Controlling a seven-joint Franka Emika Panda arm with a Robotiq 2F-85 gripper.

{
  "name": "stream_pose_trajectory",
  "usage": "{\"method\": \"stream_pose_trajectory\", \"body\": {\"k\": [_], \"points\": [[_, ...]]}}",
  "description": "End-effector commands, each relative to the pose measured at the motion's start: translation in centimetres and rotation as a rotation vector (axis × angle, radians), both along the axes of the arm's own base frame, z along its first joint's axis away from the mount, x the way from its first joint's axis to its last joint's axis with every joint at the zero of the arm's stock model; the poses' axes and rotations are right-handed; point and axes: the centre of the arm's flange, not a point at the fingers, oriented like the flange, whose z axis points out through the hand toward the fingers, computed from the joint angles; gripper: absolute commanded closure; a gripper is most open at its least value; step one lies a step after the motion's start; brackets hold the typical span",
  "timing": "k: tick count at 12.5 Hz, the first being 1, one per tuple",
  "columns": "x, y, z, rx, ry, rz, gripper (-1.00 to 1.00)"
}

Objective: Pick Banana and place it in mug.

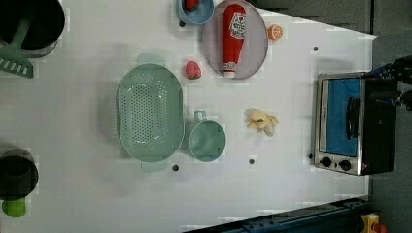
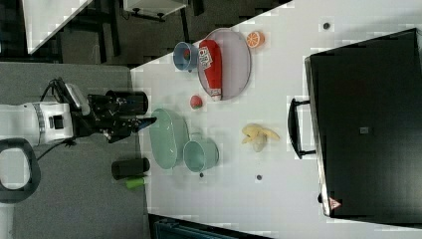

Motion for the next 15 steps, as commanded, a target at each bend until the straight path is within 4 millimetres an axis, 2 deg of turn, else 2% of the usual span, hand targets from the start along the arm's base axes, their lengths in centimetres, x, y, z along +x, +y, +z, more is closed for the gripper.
{"method": "stream_pose_trajectory", "body": {"k": [1,3,4,6,11,15], "points": [[-11.4,-1.7,7.4,0.015,0.007,-0.013,-0.59],[-11.3,-1.7,7.1,0.015,0.014,-0.012,-0.99],[-11.2,-1.7,6.4,0.015,0.029,-0.012,-1.00],[-10.6,-1.8,3.5,0.017,0.075,0.009,-1.00],[-9.0,-2.1,-7.9,0.024,0.113,0.089,-1.00],[-9.6,-2.4,-17.1,0.024,0.086,0.121,-1.00]]}}
